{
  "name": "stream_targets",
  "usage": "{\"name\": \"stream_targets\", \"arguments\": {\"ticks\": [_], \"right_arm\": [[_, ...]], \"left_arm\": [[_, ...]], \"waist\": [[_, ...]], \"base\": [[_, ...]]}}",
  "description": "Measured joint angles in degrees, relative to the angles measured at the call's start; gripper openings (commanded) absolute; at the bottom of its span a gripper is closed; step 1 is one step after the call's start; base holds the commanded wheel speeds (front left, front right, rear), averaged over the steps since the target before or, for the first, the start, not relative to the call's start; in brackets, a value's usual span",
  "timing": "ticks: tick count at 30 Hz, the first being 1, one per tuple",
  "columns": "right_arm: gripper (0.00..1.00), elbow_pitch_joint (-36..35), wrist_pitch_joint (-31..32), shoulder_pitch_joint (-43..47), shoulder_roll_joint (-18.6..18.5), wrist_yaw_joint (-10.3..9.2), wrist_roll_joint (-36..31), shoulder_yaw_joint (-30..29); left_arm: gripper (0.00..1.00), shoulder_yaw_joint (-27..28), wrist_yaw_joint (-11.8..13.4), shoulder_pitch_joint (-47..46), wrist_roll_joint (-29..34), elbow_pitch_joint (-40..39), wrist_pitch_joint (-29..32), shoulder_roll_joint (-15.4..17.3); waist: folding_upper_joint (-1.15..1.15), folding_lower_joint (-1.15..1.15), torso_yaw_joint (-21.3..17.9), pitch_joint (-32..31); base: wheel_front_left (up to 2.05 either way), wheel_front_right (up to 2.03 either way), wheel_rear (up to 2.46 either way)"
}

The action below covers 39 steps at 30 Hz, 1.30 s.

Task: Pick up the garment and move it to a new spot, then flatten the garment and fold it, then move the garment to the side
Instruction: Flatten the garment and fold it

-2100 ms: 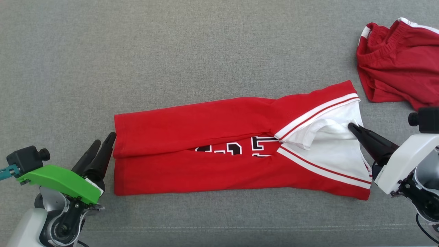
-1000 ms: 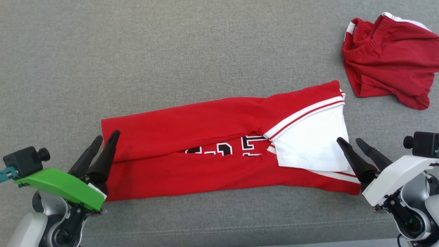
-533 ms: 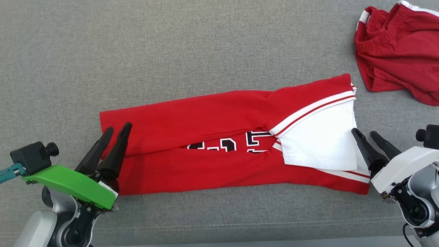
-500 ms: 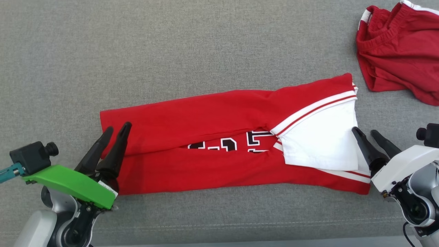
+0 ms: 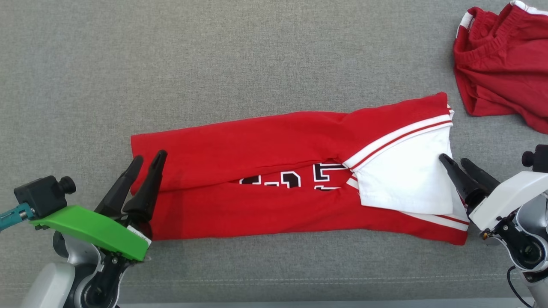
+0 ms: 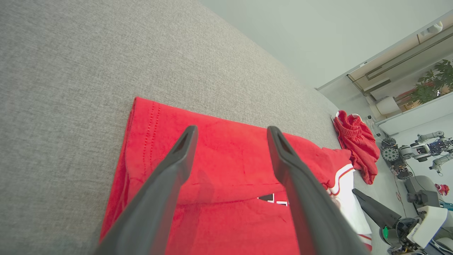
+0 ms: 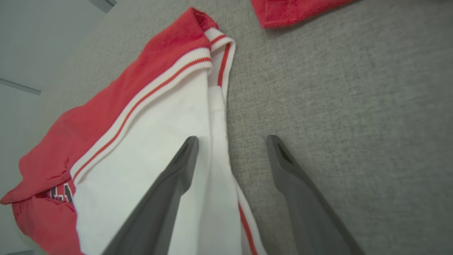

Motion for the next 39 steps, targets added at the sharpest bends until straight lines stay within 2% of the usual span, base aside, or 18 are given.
{"name": "stream_targets", "arguments": {"ticks": [8,11,13,14,15,21,23,25,39], "right_arm": [[1.0,1.48,3.93,-0.16,-0.22,2.13,3.46,0.74],[0.95,1.75,4.57,-0.42,-0.32,2.42,4.03,0.66],[0.65,2.16,4.97,-0.56,-0.36,2.65,4.2,0.45],[0.55,2.45,5.03,-0.66,-0.38,2.71,4.37,0.4],[0.49,2.76,5.26,-0.86,-0.37,2.72,4.49,0.35],[0.42,4.47,6.67,-2.94,-0.13,3.57,4.9,0.9],[0.3,4.97,6.92,-3.94,0.36,3.9,4.92,1.31],[0.0,5.48,7.11,-4.69,1.15,4.14,4.95,1.6],[0.0,7.65,7.68,-5.76,2.41,5.91,6.73,1.66]], "left_arm": [[1.0,0.03,0.71,0.12,0.12,-0.75,0.0,-0.07],[1.0,-0.05,1.01,0.12,0.12,-1.74,0.02,-0.08],[1.0,-0.07,1.2,0.12,0.12,-2.02,0.03,-0.08],[1.0,-0.05,1.26,0.12,0.12,-2.07,0.1,-0.07],[1.0,-0.02,1.29,0.12,0.13,-2.19,0.1,-0.07],[1.0,-0.16,1.44,0.11,0.13,-2.43,0.25,-0.1],[1.0,-0.07,1.47,0.11,0.19,-2.54,0.24,-0.1],[1.0,-0.07,1.51,0.1,0.19,-2.58,0.23,-0.14],[1.0,0.74,1.94,0.14,0.18,-2.21,-0.52,-0.73]], "waist": [[0.0,0.0,0.47,-1.26],[0.0,0.0,0.64,-1.04],[0.0,0.0,0.84,-0.83],[0.0,0.0,0.95,-0.72],[0.0,0.0,1.04,-0.59],[0.0,0.0,1.89,-0.13],[0.0,0.0,2.08,-0.07],[0.0,0.0,2.25,-0.09],[0.0,0.0,2.31,-1.87]], "base": [[0.0,0.0,0.0],[0.0,0.0,0.0],[0.0,0.0,0.0],[0.0,0.0,0.0],[0.0,0.0,0.0],[0.0,0.0,0.0],[0.0,0.0,0.0],[0.0,0.0,0.0],[0.0,0.0,0.0]]}}
